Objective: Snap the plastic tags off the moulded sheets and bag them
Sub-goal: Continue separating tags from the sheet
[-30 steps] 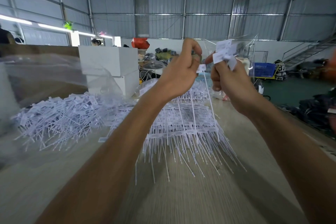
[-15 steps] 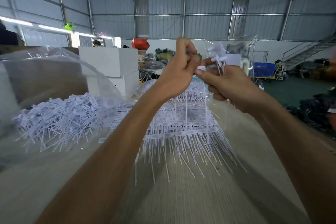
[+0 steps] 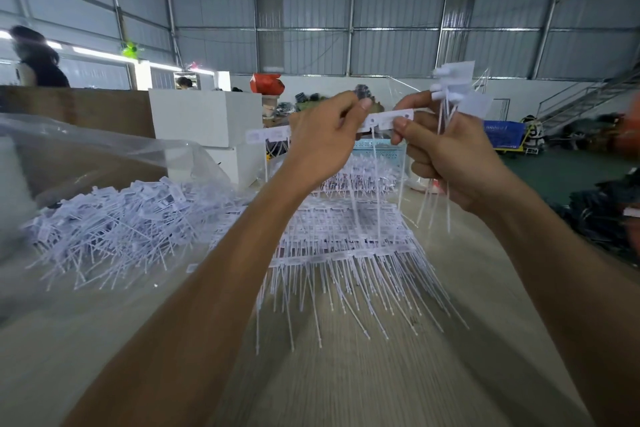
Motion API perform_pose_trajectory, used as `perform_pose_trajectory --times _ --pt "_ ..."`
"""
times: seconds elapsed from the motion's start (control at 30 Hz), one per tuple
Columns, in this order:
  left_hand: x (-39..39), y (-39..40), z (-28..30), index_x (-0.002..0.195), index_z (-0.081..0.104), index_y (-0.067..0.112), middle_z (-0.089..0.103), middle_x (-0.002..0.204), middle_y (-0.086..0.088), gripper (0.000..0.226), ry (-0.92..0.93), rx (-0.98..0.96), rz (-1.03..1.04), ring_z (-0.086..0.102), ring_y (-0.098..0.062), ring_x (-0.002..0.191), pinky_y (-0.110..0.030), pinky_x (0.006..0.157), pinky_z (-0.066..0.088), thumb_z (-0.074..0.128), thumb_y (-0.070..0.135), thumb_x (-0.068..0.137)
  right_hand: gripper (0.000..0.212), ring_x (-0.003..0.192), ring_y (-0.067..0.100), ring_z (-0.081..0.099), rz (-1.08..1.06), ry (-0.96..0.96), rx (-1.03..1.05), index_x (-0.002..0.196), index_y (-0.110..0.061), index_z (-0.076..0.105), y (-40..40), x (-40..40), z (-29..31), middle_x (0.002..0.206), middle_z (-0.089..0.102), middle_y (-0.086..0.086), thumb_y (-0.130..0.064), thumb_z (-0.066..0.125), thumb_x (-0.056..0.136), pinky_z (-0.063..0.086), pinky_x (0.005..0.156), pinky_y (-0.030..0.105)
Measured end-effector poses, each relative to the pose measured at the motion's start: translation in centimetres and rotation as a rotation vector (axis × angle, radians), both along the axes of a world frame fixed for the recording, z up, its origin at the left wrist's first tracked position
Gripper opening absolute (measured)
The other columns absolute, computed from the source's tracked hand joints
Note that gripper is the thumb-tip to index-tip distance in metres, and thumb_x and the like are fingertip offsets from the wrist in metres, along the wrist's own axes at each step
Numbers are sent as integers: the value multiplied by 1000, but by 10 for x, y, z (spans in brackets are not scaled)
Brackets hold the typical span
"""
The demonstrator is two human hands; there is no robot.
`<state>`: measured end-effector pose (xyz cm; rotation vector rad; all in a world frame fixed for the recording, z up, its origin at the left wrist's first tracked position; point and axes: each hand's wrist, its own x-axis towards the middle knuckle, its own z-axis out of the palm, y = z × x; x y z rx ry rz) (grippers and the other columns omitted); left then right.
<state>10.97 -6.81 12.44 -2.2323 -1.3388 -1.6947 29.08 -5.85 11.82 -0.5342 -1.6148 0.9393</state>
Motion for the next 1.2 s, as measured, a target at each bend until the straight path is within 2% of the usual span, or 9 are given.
perform_pose_trajectory --times 0.33,0.53,0.63,0.73,0.83,0.9,0.97,1.07,1.2 --pt "2 3 8 60 42 22 41 57 3 46 -58 -20 -66 41 -16 57 -33 62 39 50 30 105 16 50 -3 57 -351 -174 277 108 -9 66 -8 -2 -4 79 68 -7 -15 70 94 42 49 8" --pt "-2 1 7 58 36 20 30 54 7 50 -154 -152 -170 34 -15 53 -58 89 54 50 28 105 18 79 -6 63 -571 -360 492 110 -5 71 -1 -5 -7 92 70 -3 -15 66 97 47 75 9" --pt "-3 0 7 60 37 19 31 58 2 48 -167 -189 -187 35 -15 56 -54 90 55 49 28 105 17 88 28 68 -663 -379 658 106 2 71 10 -4 -6 95 72 16 3 59 94 55 84 39" --pt "-4 2 7 68 47 9 35 67 -9 43 -179 -220 -200 36 -16 57 -29 61 50 49 29 106 12 70 41 64 -731 -475 916 83 12 67 9 -3 -13 79 67 25 19 58 80 54 64 56" --pt "-5 1 6 69 54 1 40 65 -8 46 -219 -279 -267 37 -15 54 -18 52 35 50 28 105 19 75 20 67 -681 -442 970 84 6 69 10 -10 -1 82 69 18 20 57 82 54 68 59" --pt "-5 -1 7 62 56 7 45 57 -1 48 -231 -260 -284 39 -10 50 -17 51 35 50 27 105 25 104 7 65 -258 -482 1059 114 -10 66 3 -21 16 113 72 2 4 51 99 52 97 52" --pt "-3 -2 9 71 59 -1 44 63 -7 46 -221 -213 -266 39 -11 53 -23 57 35 50 28 105 24 110 6 66 -145 -385 860 127 -17 57 -1 -23 14 118 69 6 -18 58 103 52 101 37" --pt "-1 -3 11 76 53 -8 39 69 -10 47 -194 -176 -246 39 -17 65 -36 70 46 50 29 106 18 71 8 71 -400 -68 407 109 -10 65 -5 -12 -5 82 73 7 -20 70 95 54 69 20" --pt "2 -3 10 84 55 -15 41 69 -10 48 -165 -157 -255 44 -18 67 -55 79 54 50 28 105 22 45 4 40 -277 -48 142 96 -8 70 1 -2 -4 67 64 4 -30 73 92 30 42 19"
